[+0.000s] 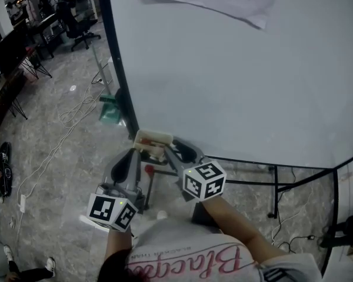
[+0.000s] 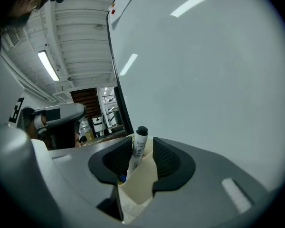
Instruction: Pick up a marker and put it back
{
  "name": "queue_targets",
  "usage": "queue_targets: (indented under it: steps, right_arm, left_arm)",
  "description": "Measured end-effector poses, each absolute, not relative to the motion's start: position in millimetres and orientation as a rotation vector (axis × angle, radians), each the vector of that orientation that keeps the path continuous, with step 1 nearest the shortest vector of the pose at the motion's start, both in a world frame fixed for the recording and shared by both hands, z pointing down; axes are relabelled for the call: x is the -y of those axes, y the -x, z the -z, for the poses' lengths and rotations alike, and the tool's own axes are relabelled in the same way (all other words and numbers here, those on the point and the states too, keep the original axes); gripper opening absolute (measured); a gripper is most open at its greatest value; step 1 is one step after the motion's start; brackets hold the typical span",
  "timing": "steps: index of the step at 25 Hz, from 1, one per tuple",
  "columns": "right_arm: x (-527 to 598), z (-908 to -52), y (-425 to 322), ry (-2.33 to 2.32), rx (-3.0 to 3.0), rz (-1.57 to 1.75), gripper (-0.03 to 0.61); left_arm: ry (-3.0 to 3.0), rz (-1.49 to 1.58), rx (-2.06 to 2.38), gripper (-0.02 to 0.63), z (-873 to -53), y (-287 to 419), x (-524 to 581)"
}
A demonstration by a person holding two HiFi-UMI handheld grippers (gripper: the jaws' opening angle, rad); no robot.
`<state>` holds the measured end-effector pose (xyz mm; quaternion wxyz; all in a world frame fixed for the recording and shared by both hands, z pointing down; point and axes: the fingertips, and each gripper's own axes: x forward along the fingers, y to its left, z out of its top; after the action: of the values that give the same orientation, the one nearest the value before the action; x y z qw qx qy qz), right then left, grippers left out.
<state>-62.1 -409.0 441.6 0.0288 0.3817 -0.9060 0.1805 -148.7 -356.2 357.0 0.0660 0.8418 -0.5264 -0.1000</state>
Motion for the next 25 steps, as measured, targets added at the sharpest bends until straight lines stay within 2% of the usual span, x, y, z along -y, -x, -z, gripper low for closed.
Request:
queue_targets:
  steps: [4, 8, 9, 11, 14, 18, 25]
  right_arm:
    - [404.7, -431.9, 50.9, -1.181, 2.822, -0.544, 0.167]
    - [398.2, -406.1, 34.8, -1.205, 2.863, -0.454, 0.168]
    - [395.3, -397.1, 30.4, -1.218, 2.871, -0.409, 0.148]
    - [388.7, -378.8, 21.8, -1.250, 2.878, -0.298, 0.063]
    - [376.8, -355.0, 13.9, -1.262, 2.880, -0.142, 0.002]
    - [363.4, -333.4, 11.1, -1.262, 2.889, 0.016, 0.002]
    - [352.3, -336.4, 13.3, -1.208, 2.901, 0.046, 0.000]
  left_arm:
    - [-2.533, 0.309, 1.588, 0.000, -357.2, 148.2, 356.3]
    - [-2.528, 0.308, 1.587, 0.000, -359.0, 147.3, 357.0]
    - [-2.529, 0.308, 1.585, 0.000, -359.4, 146.7, 357.2]
    - [-2.530, 0.306, 1.581, 0.000, -359.9, 145.1, 357.5]
    - [-2.537, 0.309, 1.575, 0.000, -358.5, 141.6, 356.9]
    - [-2.551, 0.317, 1.567, 0.000, -355.2, 137.5, 354.8]
    - [-2.568, 0.325, 1.570, 0.000, -349.9, 134.8, 350.5]
